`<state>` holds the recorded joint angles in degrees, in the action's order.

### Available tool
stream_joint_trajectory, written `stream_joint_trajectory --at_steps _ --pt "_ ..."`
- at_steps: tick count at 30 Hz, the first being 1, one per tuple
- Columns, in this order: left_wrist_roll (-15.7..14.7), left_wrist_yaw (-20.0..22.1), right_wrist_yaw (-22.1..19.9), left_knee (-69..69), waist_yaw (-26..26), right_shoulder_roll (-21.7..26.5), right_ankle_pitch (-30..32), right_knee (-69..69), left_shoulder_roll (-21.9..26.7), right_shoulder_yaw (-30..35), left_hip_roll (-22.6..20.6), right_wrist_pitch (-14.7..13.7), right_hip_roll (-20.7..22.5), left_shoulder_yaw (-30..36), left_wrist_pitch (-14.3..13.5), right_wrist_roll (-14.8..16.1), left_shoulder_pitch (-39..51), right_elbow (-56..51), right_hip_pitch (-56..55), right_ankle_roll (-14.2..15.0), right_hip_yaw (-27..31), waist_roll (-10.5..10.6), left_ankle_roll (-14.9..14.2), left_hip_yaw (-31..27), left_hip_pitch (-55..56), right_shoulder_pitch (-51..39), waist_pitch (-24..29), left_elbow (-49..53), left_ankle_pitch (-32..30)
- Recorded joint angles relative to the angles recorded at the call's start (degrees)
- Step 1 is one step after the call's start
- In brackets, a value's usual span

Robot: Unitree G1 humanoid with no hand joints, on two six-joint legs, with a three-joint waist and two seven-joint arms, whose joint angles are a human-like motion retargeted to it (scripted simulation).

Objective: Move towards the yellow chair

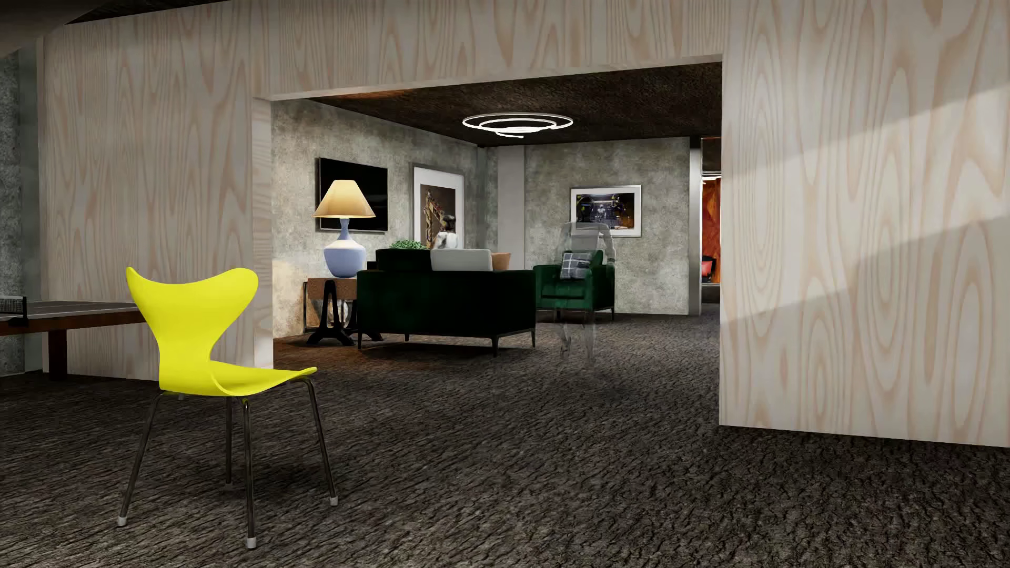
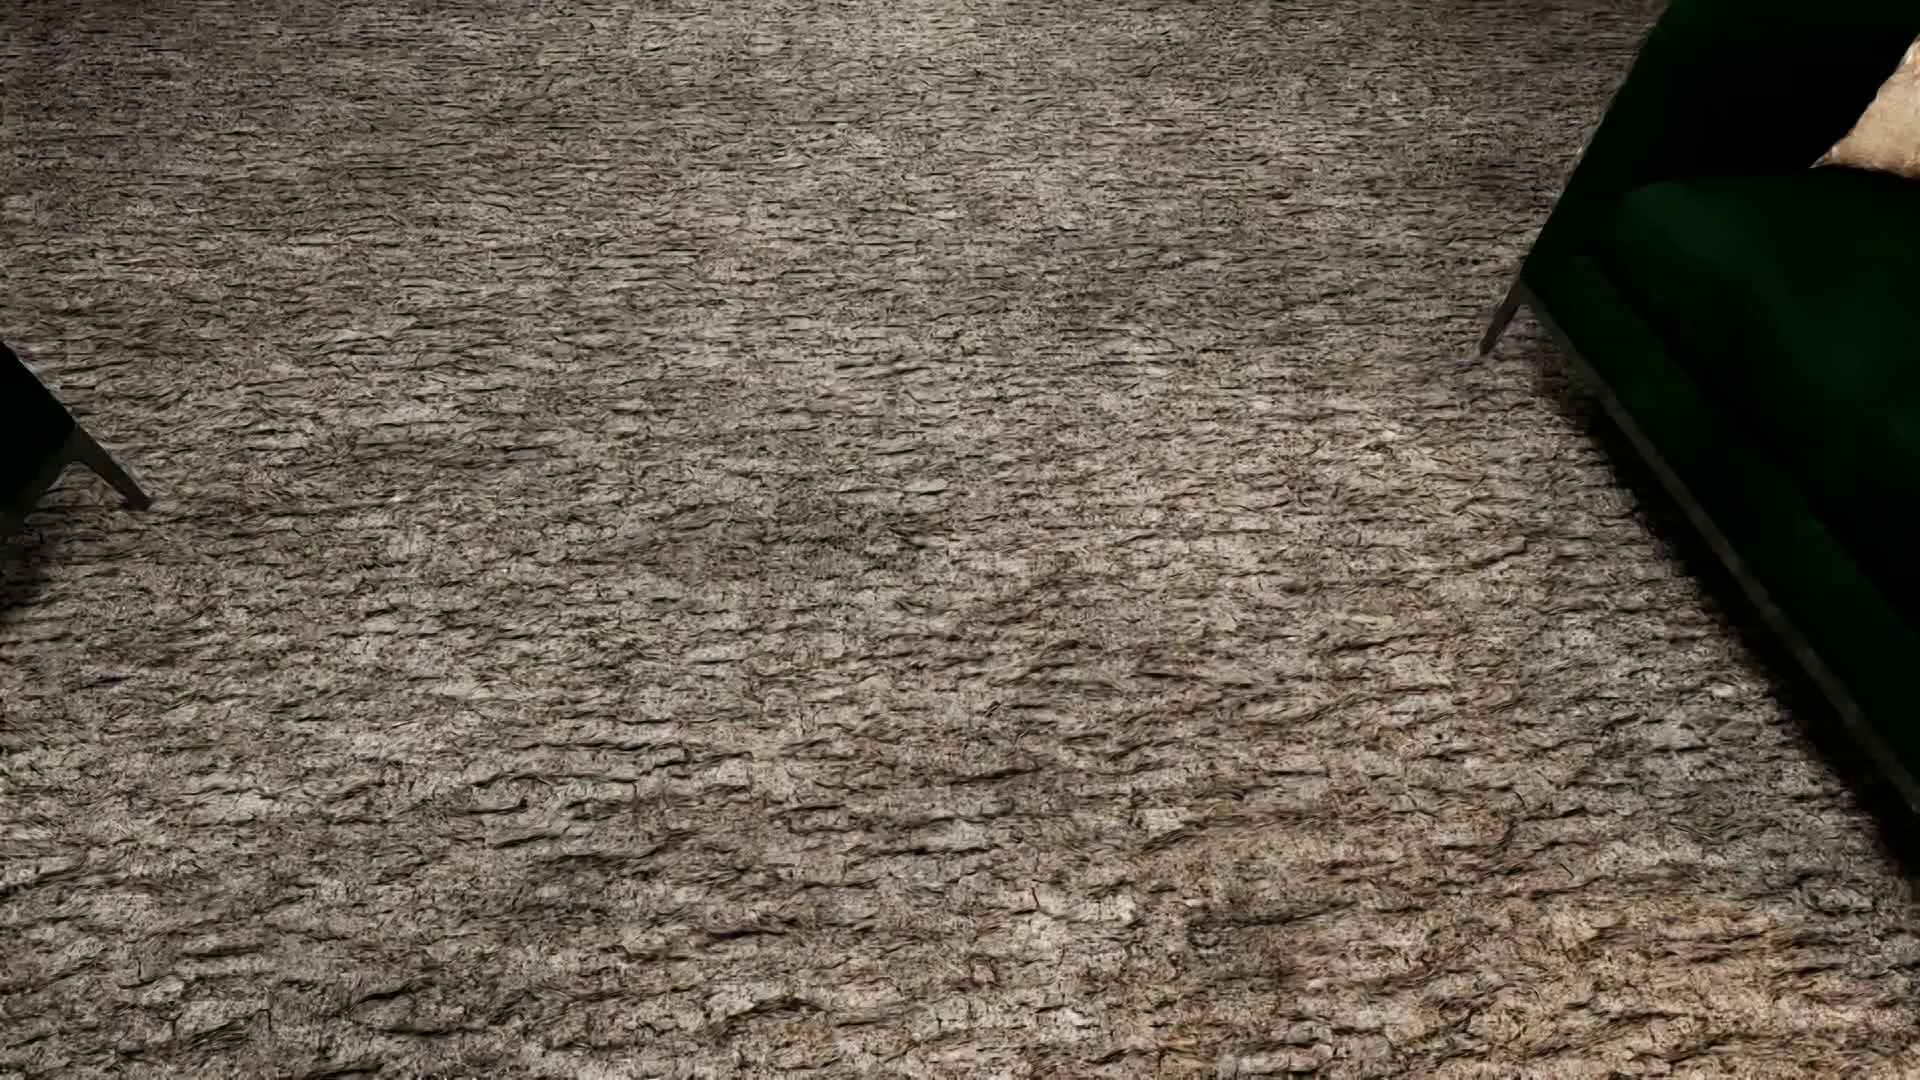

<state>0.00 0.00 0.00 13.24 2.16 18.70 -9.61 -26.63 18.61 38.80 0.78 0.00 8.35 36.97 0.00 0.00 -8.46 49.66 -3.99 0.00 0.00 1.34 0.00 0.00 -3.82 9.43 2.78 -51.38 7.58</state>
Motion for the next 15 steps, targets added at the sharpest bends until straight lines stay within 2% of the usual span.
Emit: stream_joint_trajectory --at_steps 1,2,3,4,5,6,8,9,10,13,15 --pt "0.0 0.0 0.0 1.3 -1.5 -0.1 0.9 -0.8 0.1 0.3 0.2 0.0 0.6 -3.8 0.0 0.0 -0.4 0.1 -1.4 0.0 0.0 0.1 0.0 0.0 1.5 -0.5 -0.2 -0.7 1.4" --pt "0.0 0.0 0.0 -3.7 1.8 0.1 0.5 -1.5 -0.1 0.1 0.3 0.0 1.4 -5.5 0.0 0.0 -2.2 -0.5 -0.9 0.0 0.0 0.8 0.0 0.0 -0.7 0.7 -1.0 -0.5 4.3" --pt "0.0 0.0 0.0 15.2 -0.3 0.3 1.2 -2.1 0.3 0.3 -0.1 0.0 1.0 -4.2 0.0 0.0 -1.9 -1.0 -1.2 0.0 0.0 0.2 0.0 0.0 2.3 0.0 -0.1 -0.3 11.5" --pt "0.0 0.0 0.0 19.1 -0.1 0.4 0.7 -3.0 0.3 0.6 0.0 0.0 1.3 -4.6 0.0 0.0 -2.6 -1.9 -0.9 0.0 0.0 0.2 0.0 0.0 5.0 -0.1 0.4 -0.3 12.9" --pt "0.0 0.0 0.0 26.1 0.7 0.7 -2.4 -2.1 0.4 -1.0 0.7 0.0 1.9 -4.3 0.0 0.0 -3.2 -3.5 0.8 0.0 0.0 0.7 0.0 0.0 8.9 0.0 1.3 0.2 12.4" --pt "0.0 0.0 0.0 32.9 0.8 1.6 -3.9 -2.5 -0.4 1.5 1.6 0.0 2.6 -5.5 0.0 0.0 -3.7 -3.7 3.6 0.0 0.0 1.5 0.0 0.0 11.4 -1.0 3.2 -1.2 10.9" --pt "0.0 0.0 0.0 40.5 5.5 1.8 -6.6 -1.7 -0.8 1.4 1.8 0.0 1.0 -5.1 0.0 0.0 -5.4 -3.9 6.5 0.0 0.0 1.1 0.0 0.0 17.7 -2.5 3.7 -0.7 9.9" --pt "0.0 0.0 0.0 39.5 7.9 1.5 -8.1 -0.8 -0.4 1.0 1.8 0.0 0.3 -4.6 0.0 0.0 -5.9 -3.4 6.7 0.0 0.0 0.0 0.0 0.0 22.2 -4.0 3.2 -1.0 9.6" --pt "0.0 0.0 0.0 35.4 9.1 1.5 -10.0 1.1 -0.2 0.8 2.2 0.0 0.1 -3.8 0.0 0.0 -7.1 -4.5 10.3 0.0 0.0 0.1 0.0 0.0 23.5 -4.5 3.8 -1.2 8.7" --pt "0.0 0.0 0.0 26.3 11.7 1.4 -17.8 3.6 0.1 -1.4 2.7 0.0 -1.3 -5.8 0.0 0.0 -8.6 -5.7 17.1 0.0 0.0 -0.4 0.0 0.0 31.6 -7.2 4.1 -4.0 -0.3" --pt "0.0 0.0 0.0 22.2 14.2 1.8 -20.4 3.7 0.1 -2.2 3.3 0.0 -1.8 -5.7 0.0 0.0 -8.5 -6.0 20.6 0.0 0.0 -0.4 0.0 0.0 35.0 -8.6 4.4 -5.9 -2.4"
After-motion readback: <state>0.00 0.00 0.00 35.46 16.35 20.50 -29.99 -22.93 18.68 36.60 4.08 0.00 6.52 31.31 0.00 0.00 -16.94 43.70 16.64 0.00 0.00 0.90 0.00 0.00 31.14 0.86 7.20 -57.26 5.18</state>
